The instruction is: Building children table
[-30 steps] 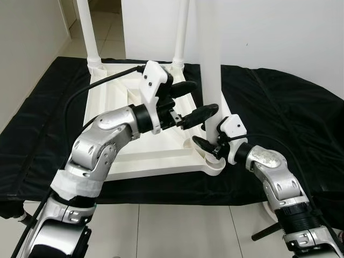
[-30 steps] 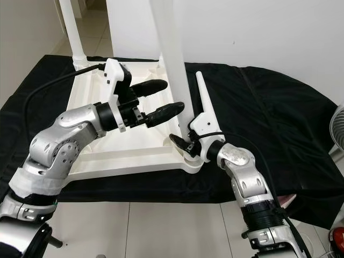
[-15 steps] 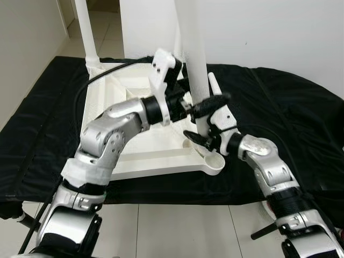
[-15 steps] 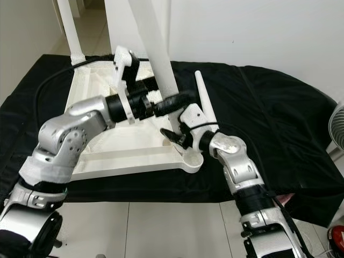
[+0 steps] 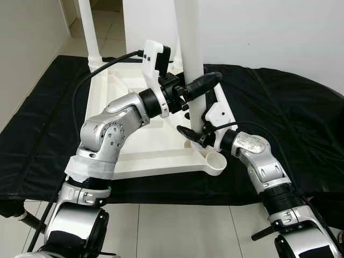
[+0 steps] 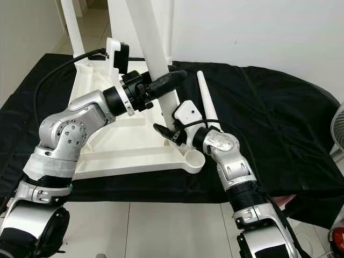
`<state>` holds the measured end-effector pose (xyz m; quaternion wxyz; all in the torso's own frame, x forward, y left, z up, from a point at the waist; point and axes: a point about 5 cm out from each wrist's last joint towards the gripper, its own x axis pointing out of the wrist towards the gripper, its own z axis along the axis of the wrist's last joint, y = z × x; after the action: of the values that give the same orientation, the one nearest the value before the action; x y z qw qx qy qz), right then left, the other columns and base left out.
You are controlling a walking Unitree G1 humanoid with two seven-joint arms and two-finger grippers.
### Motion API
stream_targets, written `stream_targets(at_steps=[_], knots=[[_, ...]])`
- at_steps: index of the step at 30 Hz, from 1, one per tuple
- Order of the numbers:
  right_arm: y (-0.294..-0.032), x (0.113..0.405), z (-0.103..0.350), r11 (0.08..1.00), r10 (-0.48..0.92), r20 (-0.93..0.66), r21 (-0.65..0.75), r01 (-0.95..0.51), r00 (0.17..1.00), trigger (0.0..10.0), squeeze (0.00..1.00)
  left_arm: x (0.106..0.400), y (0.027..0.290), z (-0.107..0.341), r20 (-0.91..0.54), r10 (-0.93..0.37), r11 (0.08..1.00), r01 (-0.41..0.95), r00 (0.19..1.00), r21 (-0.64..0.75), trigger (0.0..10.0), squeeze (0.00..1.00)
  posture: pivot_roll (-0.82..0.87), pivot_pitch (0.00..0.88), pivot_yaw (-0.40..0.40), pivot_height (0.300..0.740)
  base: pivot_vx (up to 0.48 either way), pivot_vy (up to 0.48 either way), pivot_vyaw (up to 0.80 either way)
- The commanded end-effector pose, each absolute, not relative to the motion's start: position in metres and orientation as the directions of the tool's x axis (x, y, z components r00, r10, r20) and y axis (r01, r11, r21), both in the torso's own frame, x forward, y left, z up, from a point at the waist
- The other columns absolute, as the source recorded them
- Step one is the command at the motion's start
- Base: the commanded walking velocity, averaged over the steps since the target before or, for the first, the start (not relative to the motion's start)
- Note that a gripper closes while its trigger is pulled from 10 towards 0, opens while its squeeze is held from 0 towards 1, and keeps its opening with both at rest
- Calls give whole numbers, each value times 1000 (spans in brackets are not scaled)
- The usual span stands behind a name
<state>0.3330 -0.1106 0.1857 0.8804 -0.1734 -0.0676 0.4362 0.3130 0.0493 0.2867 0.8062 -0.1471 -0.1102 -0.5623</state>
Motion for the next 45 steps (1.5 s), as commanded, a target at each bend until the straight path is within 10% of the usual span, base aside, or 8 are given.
stream_targets(at_steps=[1, 7, 8, 20, 21, 23, 45], knots=[[-110, 335, 184, 565, 784, -40, -367, -739, 619, 10000, 0, 307, 37, 295, 380, -887, 237, 965, 262, -111, 0, 0, -63, 0, -33, 740, 0, 0, 0], [-109, 340, 186, 626, 748, -1, -333, -705, 664, 10000, 0, 311, 37, 300, 385, -869, 289, 950, 311, -117, 0, 0, -62, 0, -36, 740, 0, 0, 0], [-109, 342, 187, 653, 737, 20, -277, -705, 676, 10000, 1000, 315, 36, 302, 379, -858, 327, 937, 348, -121, 10000, 0, -61, 0, -37, 740, 0, 0, 0], [-101, 354, 195, 754, 634, 82, -286, -591, 769, 10000, 1000, 340, 33, 314, 269, -788, 532, 832, 554, -156, 10000, 0, -58, 0, -34, 740, 0, 0, 0], [-99, 357, 196, 776, 606, 87, -284, -563, 791, 10000, 173, 342, 32, 316, 270, -776, 548, 821, 571, -162, 10000, 0, -58, 0, -34, 740, 0, 0, 0], [-97, 361, 198, 801, 574, 96, -271, -534, 813, 10000, 0, 346, 31, 319, 268, -759, 575, 804, 593, -152, 10000, 0, -54, 0, -34, 740, 0, 0, 0], [-67, 394, 216, 956, 224, 165, -230, -184, 961, 10000, 0, 369, 9, 351, 289, -610, 768, 640, 738, -13, 10000, 0, -44, 0, -67, 740, 0, 0, 0]])
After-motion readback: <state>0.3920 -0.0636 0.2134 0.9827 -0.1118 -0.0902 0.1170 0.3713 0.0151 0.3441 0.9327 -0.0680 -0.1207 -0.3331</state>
